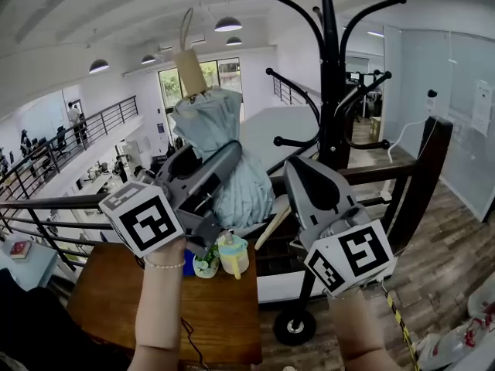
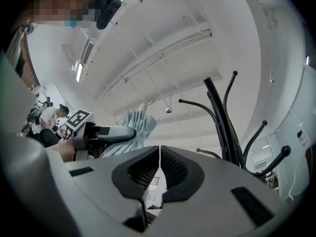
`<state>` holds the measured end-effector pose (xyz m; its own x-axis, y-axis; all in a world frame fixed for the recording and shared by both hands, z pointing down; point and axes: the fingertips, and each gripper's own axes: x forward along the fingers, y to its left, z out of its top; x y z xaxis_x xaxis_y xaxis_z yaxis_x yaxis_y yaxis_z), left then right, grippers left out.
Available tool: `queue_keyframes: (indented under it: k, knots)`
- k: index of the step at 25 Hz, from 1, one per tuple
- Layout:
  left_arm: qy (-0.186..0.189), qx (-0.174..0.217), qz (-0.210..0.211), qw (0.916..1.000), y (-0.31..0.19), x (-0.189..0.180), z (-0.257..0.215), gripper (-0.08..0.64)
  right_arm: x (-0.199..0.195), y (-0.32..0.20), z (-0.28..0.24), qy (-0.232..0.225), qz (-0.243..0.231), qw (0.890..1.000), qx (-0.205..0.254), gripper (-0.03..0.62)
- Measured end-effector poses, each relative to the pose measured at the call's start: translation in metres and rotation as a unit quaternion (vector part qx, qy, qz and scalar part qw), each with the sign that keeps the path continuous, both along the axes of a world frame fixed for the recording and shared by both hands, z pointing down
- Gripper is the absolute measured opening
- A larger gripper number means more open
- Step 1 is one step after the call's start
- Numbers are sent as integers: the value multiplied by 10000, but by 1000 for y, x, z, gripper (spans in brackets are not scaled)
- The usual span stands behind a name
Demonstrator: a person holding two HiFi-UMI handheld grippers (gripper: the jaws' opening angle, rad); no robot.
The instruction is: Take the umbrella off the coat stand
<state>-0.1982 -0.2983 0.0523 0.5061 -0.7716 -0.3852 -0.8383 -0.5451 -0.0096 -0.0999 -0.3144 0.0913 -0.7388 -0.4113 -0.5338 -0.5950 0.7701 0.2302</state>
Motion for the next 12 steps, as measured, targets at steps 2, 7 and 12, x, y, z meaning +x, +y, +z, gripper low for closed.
queue_keyframes:
  k: [2,7,12]
  knots:
    - [-131,-44,27,9999,8,5,11,307,0,5,7,31,30,10000,-63,29]
    - [-360,-31,-100,9993,23,17,50,305,6,13,43,184,133,9995,-209,29]
    - [-381,-61,101,9992,48,21,66,305,5,26,57,376,212,9979,-474,29]
